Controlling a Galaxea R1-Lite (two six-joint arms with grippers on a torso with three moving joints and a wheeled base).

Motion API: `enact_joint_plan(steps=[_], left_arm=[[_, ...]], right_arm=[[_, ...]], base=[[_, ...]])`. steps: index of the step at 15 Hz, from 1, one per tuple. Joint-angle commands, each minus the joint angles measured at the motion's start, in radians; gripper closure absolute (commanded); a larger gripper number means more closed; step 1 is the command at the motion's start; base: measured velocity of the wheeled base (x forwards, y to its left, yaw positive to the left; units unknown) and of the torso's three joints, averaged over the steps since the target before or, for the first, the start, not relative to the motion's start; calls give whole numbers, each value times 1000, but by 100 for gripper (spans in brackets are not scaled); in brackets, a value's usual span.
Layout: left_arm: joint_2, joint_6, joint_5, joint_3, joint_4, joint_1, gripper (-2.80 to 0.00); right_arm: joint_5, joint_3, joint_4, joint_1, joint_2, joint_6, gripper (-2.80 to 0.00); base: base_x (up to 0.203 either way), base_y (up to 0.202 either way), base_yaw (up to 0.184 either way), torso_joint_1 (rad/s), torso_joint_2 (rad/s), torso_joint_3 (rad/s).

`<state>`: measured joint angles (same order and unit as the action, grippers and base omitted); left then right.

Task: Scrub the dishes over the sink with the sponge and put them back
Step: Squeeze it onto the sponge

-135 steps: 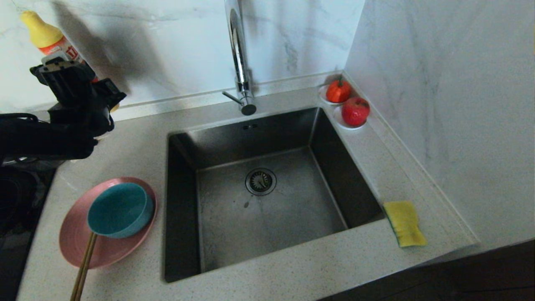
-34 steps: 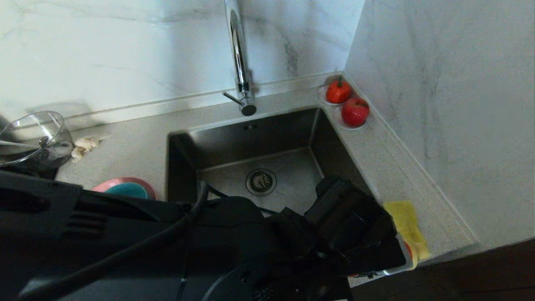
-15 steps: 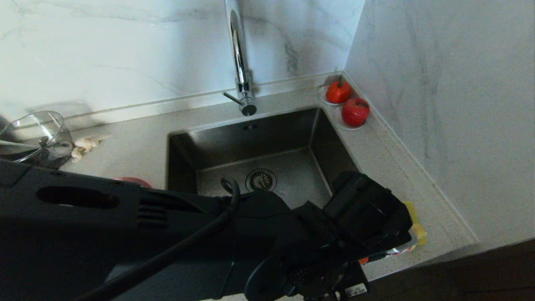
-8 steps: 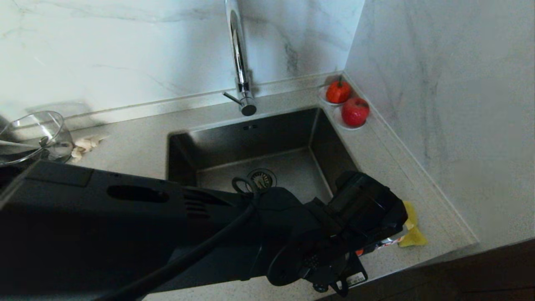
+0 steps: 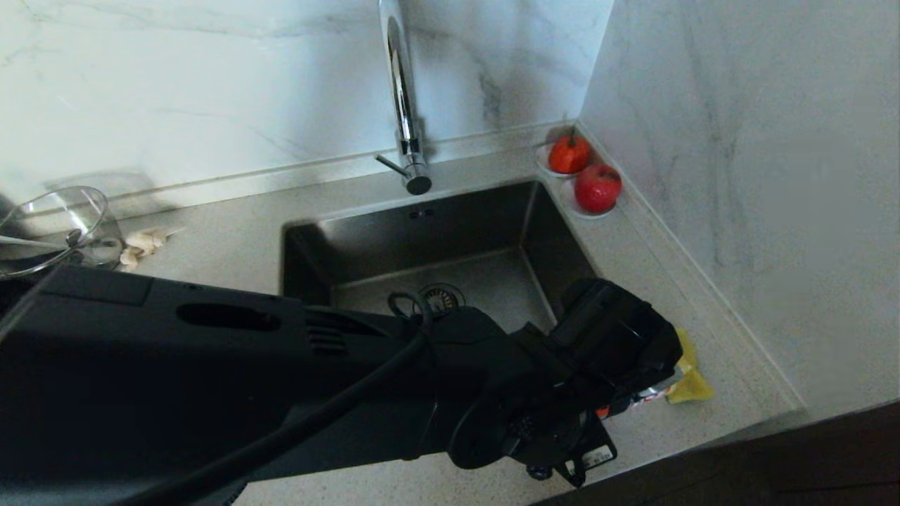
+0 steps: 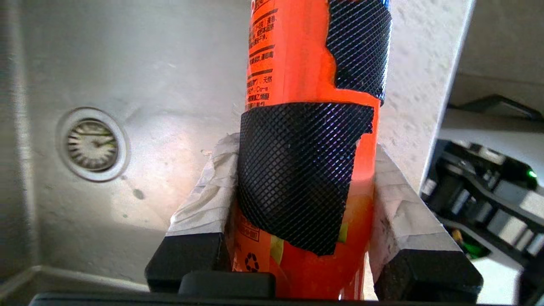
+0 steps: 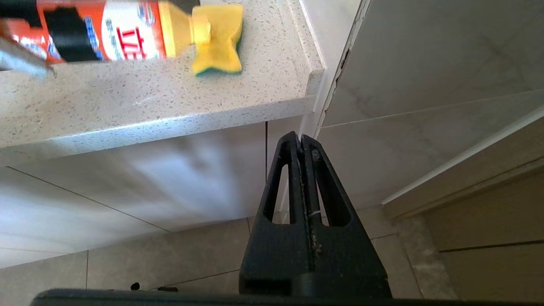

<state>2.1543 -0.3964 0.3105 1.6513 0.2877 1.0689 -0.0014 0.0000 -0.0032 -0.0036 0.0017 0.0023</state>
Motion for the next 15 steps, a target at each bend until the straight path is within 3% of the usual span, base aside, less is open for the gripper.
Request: enact_joint_plan(steps=[1, 10, 15], left_arm=[[-5, -2, 24, 30, 2, 0, 0], [0, -10, 58, 53, 83, 2, 0], [3, 46, 53, 71, 70, 2, 0]], right_arm=[[0, 0, 0, -1, 1, -1, 0], [0, 0, -1, 0, 1, 0, 0], [0, 0, 0, 0, 1, 1, 0]], base=[[0, 0, 0, 0, 0, 0], [0, 0, 0, 0, 0, 0], [0, 0, 0, 0, 0, 0]])
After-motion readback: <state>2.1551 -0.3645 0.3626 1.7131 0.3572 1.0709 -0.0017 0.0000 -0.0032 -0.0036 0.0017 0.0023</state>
